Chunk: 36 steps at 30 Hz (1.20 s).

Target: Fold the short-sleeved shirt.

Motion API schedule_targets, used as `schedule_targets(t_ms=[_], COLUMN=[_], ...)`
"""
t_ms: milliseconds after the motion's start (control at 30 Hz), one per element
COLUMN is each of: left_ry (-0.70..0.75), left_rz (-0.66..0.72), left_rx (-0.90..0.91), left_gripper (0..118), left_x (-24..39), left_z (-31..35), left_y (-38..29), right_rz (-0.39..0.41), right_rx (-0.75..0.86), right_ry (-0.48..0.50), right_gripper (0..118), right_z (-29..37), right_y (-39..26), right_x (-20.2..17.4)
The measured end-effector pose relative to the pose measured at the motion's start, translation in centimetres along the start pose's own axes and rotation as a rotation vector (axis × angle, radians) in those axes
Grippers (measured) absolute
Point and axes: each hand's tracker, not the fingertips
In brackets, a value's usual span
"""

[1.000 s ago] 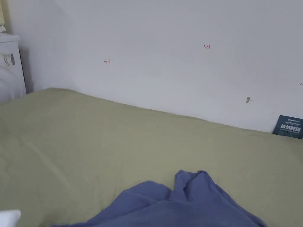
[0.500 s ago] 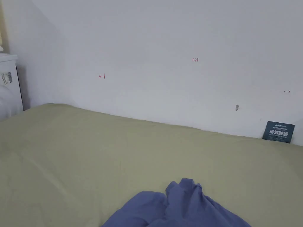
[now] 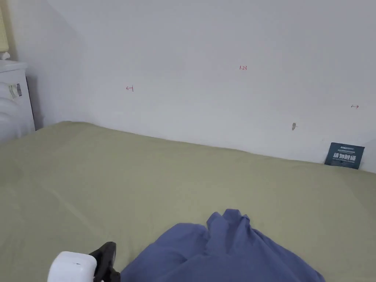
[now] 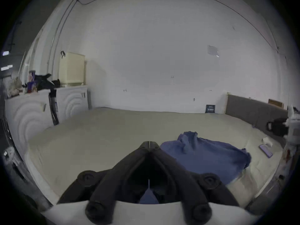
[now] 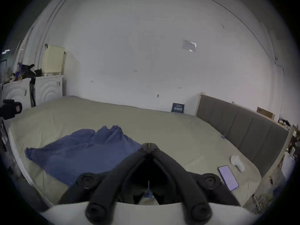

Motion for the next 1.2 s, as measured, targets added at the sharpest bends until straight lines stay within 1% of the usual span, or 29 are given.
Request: schedule_targets(t_ms=[33,67,133,200,233,267,300,333,367,400,533,600,633,667,700,733,767,800,833,867,900,933,967,1000,1033,1067,1100,1133,1200], left_ry=[-0.079,-0.127,-0.076,-0.131,-0.114,-0.122,-0.089,-0.047,-0.034,-0.045,0.013,-0.036,-0.031,-0.057,-0.034,0.086,0.087,-0.034,-0.015,-0.027,-0.051,-0.022,-0.026,-0.031,-0.029,-0.029,-0.028,-0.028,-0.026], left_rz=[0.030,0.026,-0.020,0.022,0.034,0.054,0.068,0.093,0.107,0.130,0.158,0.144,0.133,0.117,0.092,0.003,0.005,0.123,0.133,0.115,0.109,0.080,0.070,0.075,0.081,0.100,0.122,0.138,0.152], left_rx=[-0.025,-0.051,-0.122,-0.163,-0.192,-0.263,-0.377,-0.484,-0.549,-0.553,-0.798,-0.809,-0.787,-0.788,-0.782,-0.759,-0.731,-0.684,-0.667,-0.737,-0.775,-0.739,-0.732,-0.740,-0.744,-0.746,-0.746,-0.746,-0.745], left_gripper=[0,0,0,0,3,17,45,93,110,110,109,107,102,91,74,44,17,3,3,3,3,3,3,3,3,3,3,3,3], left_x=[0.0,-1.0,-1.8,-5.4,-6.9,-8.5,-10.2,-11.5,-12.6,-13.8,-14.3,-13.1,-12.5,-12.1,-11.5,-10.9,-11.1,-11.5,-11.5,-11.7,-11.6,-11.4,-11.6,-11.7,-11.8,-12.0,-12.2,-12.4,-12.5], left_z=[-0.1,-0.7,-1.5,-2.0,-2.3,-3.0,-4.0,-5.1,-5.9,-6.1,-8.5,-8.9,-8.7,-8.8,-8.6,-8.5,-8.3,-7.9,-7.8,-8.2,-8.5,-8.4,-8.6,-8.7,-8.8,-8.8,-8.8,-8.8,-8.8], left_y=[-0.1,-0.4,-0.2,-0.7,-1.0,-1.2,-1.8,-2.8,-3.9,-5.3,-8.8,-9.7,-10.0,-10.1,-10.2,-10.2,-10.0,-9.7,-9.9,-10.0,-10.1,-10.1,-10.1,-10.0,-10.1,-10.1,-10.1,-10.1,-10.2], right_rz=[-0.006,-0.017,-0.009,-0.024,-0.039,-0.054,-0.063,-0.067,-0.067,-0.068,-0.061,-0.046,-0.037,-0.035,-0.035,-0.036,-0.038,-0.027,-0.013,-0.014,0.005,0.028,0.048,0.100,0.132,0.167,0.210,0.271,0.421], right_rx=[-0.043,-0.061,-0.055,-0.058,-0.064,-0.069,-0.071,-0.077,-0.084,-0.093,-0.126,-0.145,-0.158,-0.161,-0.165,-0.180,-0.198,-0.198,-0.199,-0.203,-0.220,-0.256,-0.310,-0.408,-0.493,-0.555,-0.598,-0.669,-0.772], right_ry=[0.045,0.056,0.041,0.043,0.045,0.053,0.057,0.057,0.054,0.059,0.079,0.074,0.075,0.076,0.081,0.105,0.152,0.175,0.223,0.266,0.294,0.380,0.470,0.521,0.590,0.685,0.645,0.632,0.575], right_gripper=[0,0,0,0,0,0,0,0,0,0,0,0,0,0,0,0,0,0,0,7,28,78,111,116,111,111,111,111,111], right_z=[-0.2,-0.4,-0.6,-0.6,-0.6,-0.7,-0.8,-0.9,-1.1,-1.3,-1.9,-2.4,-2.7,-3.2,-3.8,-4.8,-6.0,-7.6,-9.4,-11.7,-14.3,-17.5,-20.6,-24.1,-27.7,-30.9,-34.2,-35.5,-39.1], right_y=[-0.1,-0.1,-0.4,-0.2,-0.2,-0.3,-0.3,-0.1,-0.2,-0.2,-0.5,-0.5,-0.4,-0.4,-0.3,0.0,0.4,1.2,2.2,3.4,4.8,6.2,7.2,8.2,8.4,8.6,8.5,8.2,6.7], right_x=[0.0,0.0,-0.1,0.1,0.4,0.6,0.7,0.8,0.8,1.0,1.6,1.6,1.5,1.5,1.5,1.6,1.6,1.6,1.7,1.7,1.4,1.2,1.0,0.0,-0.9,-0.9,-1.7,-3.3,-5.6])
